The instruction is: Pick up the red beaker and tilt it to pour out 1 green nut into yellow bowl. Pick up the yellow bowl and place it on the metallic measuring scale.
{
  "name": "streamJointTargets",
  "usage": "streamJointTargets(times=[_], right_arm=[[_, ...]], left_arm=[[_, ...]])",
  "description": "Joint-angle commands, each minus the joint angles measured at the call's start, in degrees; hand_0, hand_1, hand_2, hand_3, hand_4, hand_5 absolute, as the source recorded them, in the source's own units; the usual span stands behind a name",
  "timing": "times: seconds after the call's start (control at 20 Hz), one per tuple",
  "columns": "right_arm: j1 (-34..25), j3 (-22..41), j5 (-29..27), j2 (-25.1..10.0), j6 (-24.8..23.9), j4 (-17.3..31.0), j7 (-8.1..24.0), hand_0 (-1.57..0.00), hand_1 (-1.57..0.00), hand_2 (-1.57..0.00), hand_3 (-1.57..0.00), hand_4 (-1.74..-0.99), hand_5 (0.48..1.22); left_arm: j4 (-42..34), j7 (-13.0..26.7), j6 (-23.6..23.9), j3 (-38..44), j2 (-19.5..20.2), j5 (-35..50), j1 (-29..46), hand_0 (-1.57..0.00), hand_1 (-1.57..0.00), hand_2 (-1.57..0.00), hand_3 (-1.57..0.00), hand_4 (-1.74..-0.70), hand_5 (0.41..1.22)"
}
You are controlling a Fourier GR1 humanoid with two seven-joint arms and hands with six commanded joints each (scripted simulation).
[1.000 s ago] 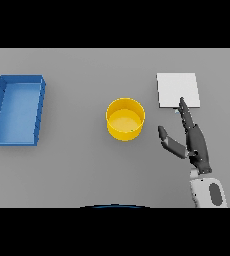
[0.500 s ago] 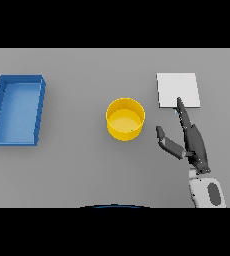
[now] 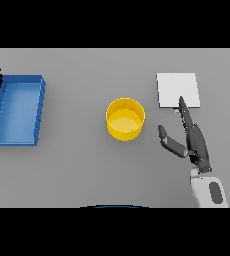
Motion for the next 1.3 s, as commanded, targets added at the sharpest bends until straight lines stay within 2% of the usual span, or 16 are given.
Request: streamJointTargets(times=[0.0,0.1,0.15,0.2,0.25,0.3,0.4,0.5,0.55,0.65,0.8,0.9,1.0,1.1,1.15,1.25], right_arm=[[0.69,0.72,0.32,0.65,0.00,-0.27,-0.22,0.00,0.00,0.00,0.00,-1.170,0.683],[1.47,0.82,0.38,0.38,0.08,-1.34,-0.42,0.00,0.00,0.00,0.00,-1.168,0.679],[1.41,1.01,0.63,0.68,-0.07,-0.98,0.15,0.00,0.00,0.00,0.00,-1.165,0.678],[1.30,1.11,0.98,0.79,-0.32,-0.74,0.33,0.00,0.00,0.00,0.00,-1.165,0.675],[1.48,0.44,0.81,0.18,-0.51,-0.70,0.09,0.00,0.00,0.00,0.00,-1.163,0.671],[0.34,0.31,0.39,0.16,-0.26,-0.40,0.76,0.00,0.00,0.00,0.00,-1.159,0.669],[1.00,0.65,0.50,0.08,0.03,-0.35,-0.67,0.00,0.00,0.00,0.00,-1.162,0.671],[0.39,0.38,0.49,0.18,-0.14,0.92,-0.76,0.00,0.00,0.00,0.00,-1.151,0.677],[0.75,0.49,0.60,-0.08,-0.08,0.27,-1.49,0.00,0.00,0.00,0.00,-1.147,0.680],[0.45,0.52,0.11,-0.34,0.44,-0.72,-0.59,0.00,0.00,0.00,0.00,-1.148,0.688],[1.07,0.91,0.89,-0.11,0.12,-0.69,-0.08,0.00,0.00,0.00,0.00,-1.164,0.688],[1.63,1.06,1.13,-0.14,0.01,-1.13,-0.56,0.00,0.00,0.00,0.00,-1.176,0.688],[1.34,1.66,3.02,0.28,-1.17,-1.09,2.33,0.00,0.00,0.00,0.00,-1.175,0.672],[0.79,3.16,5.30,-1.03,-0.35,-1.99,2.57,0.00,0.00,0.00,0.00,-1.146,0.691],[-0.43,3.66,5.88,-2.10,0.77,-1.59,1.84,0.00,0.00,0.00,0.00,-1.132,0.703],[-2.54,4.98,7.62,-5.88,4.31,-0.77,1.20,0.00,0.00,0.00,0.00,-1.153,0.728]], left_arm=[[-1.93,0.88,0.53,-0.72,0.33,0.56,1.05,-1.57,-1.57,-1.57,-1.38,-1.74,1.076],[-4.96,1.69,-0.89,-1.80,1.79,3.57,3.33,-1.57,-1.57,-1.57,-1.37,-1.73,0.955],[-5.95,1.69,-2.25,-3.36,2.74,5.07,3.51,-1.57,-1.57,-1.57,-1.41,-1.66,0.888],[-7.78,0.69,-3.32,-3.88,3.45,6.06,3.89,-1.57,-1.57,-1.57,-1.37,-1.49,0.827],[-9.73,-0.07,-5.82,-4.80,5.05,5.79,4.02,-1.57,-1.54,-1.49,-1.24,-1.31,0.774],[-11.60,-1.59,-7.99,-5.32,6.22,5.90,4.81,-1.50,-1.38,-1.31,-1.10,-1.15,0.740],[-12.88,-4.35,-12.63,-4.64,7.35,8.54,6.85,-1.00,-0.88,-0.84,-0.71,-0.93,0.697],[-13.28,-4.41,-14.96,-4.45,8.16,9.64,7.23,-0.64,-0.56,-0.54,-0.45,-0.82,0.667],[-13.34,-3.69,-15.79,-5.74,8.81,7.95,6.62,-0.51,-0.45,-0.43,-0.36,-0.78,0.656],[-12.58,-3.86,-15.74,-6.85,8.50,6.29,6.33,-0.33,-0.29,-0.27,-0.23,-0.75,0.647],[-8.41,-5.22,-14.83,-7.53,5.84,4.22,4.66,-0.17,-0.15,-0.14,-0.12,-0.72,0.647],[-8.73,-5.07,-13.57,-7.44,6.12,3.55,4.33,-0.11,-0.09,-0.09,-0.08,-0.71,0.647],[-8.33,-6.55,-11.85,-7.22,5.30,3.03,4.27,-0.07,-0.06,-0.06,-0.05,-0.71,0.658],[-8.12,-9.51,-10.91,-6.14,5.41,3.33,4.78,-0.04,-0.04,-0.04,-0.03,-0.71,0.674],[-8.55,-9.32,-10.55,-6.17,5.54,3.21,4.70,-0.03,-0.03,-0.03,-0.02,-0.71,0.679],[-9.10,-9.26,-9.85,-6.43,5.51,2.80,4.72,-0.02,-0.02,-0.02,-0.01,-0.71,0.689]])
